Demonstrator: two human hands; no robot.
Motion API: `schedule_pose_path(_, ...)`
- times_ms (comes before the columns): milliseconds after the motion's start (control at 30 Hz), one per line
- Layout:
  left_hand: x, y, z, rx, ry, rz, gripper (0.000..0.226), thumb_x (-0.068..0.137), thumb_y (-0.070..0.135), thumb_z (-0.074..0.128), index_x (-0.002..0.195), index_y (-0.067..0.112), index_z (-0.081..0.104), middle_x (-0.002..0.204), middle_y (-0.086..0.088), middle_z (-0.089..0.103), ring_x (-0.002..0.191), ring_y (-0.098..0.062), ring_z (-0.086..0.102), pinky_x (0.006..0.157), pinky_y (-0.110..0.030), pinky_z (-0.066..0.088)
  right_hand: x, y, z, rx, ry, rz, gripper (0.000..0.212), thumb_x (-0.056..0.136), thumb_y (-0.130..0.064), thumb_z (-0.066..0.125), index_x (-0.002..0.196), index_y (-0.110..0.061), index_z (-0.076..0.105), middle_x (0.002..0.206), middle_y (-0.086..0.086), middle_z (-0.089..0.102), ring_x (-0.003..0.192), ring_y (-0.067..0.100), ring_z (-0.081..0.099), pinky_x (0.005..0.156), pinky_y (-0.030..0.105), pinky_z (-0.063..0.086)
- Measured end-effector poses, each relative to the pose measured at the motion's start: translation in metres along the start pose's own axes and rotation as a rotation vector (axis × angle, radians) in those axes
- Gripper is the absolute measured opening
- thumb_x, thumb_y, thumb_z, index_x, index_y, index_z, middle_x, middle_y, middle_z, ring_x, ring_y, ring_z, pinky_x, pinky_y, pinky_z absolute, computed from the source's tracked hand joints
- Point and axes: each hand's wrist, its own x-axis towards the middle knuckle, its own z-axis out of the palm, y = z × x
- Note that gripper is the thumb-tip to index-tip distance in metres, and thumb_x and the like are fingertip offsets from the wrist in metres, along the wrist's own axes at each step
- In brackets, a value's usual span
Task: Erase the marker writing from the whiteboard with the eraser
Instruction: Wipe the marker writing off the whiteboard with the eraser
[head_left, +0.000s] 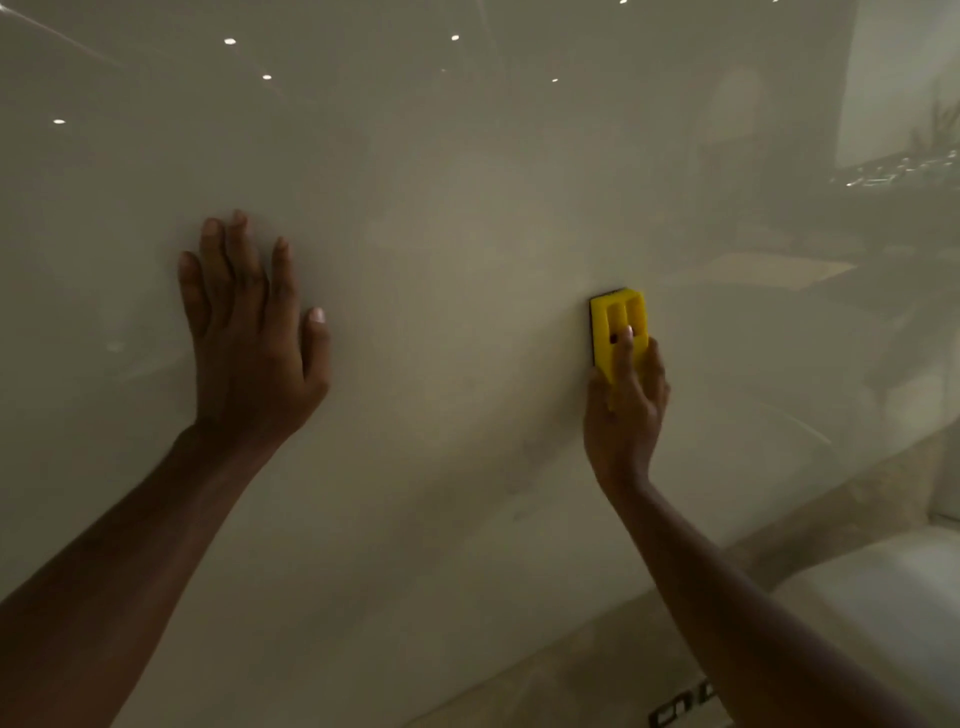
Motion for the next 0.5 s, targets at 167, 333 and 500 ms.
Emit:
schedule_pose_path(167, -0.005, 0.003, 0.001, 0.005, -0.001, 0.001, 0.059, 0.104, 0.025, 0.044, 0.155, -0.004, 0.035, 0.164, -0.038, 0.018, 0.153, -0.056, 0.012, 0.126, -0.062, 0.003, -0.125, 0.002, 0.004, -0.006, -0.177, -0.173, 0.062, 0.090, -0.006, 0.066, 0.147, -0.019, 0.047, 0.152, 0.018, 0.041, 0.134, 0.037, 0.045, 0.106, 0.046, 0.045)
schedule_pose_path(333, -0.010, 0.002, 0.001, 0.001, -0.006, 0.021, 0.060, 0.103, 0.025, 0.045, 0.155, -0.003, 0.035, 0.164, -0.038, 0.017, 0.153, -0.057, 0.012, 0.126, -0.061, 0.000, -0.195, 0.018, -0.003, -0.096, -0.582, -0.588, 0.066, 0.091, -0.010, 0.067, 0.146, -0.040, 0.046, 0.156, 0.005, 0.040, 0.133, 0.034, 0.047, 0.104, 0.046, 0.041)
schedule_pose_path(500, -0.019, -0.004, -0.001, -0.014, -0.004, 0.034, 0.060, 0.102, 0.025, 0.046, 0.154, -0.004, 0.036, 0.163, -0.039, 0.017, 0.153, -0.057, 0.012, 0.126, -0.059, 0.000, -0.154, 0.047, -0.009, -0.090, -0.347, -0.293, 0.066, 0.091, -0.006, 0.062, 0.149, -0.032, 0.044, 0.151, 0.017, 0.042, 0.134, 0.038, 0.046, 0.106, 0.041, 0.044)
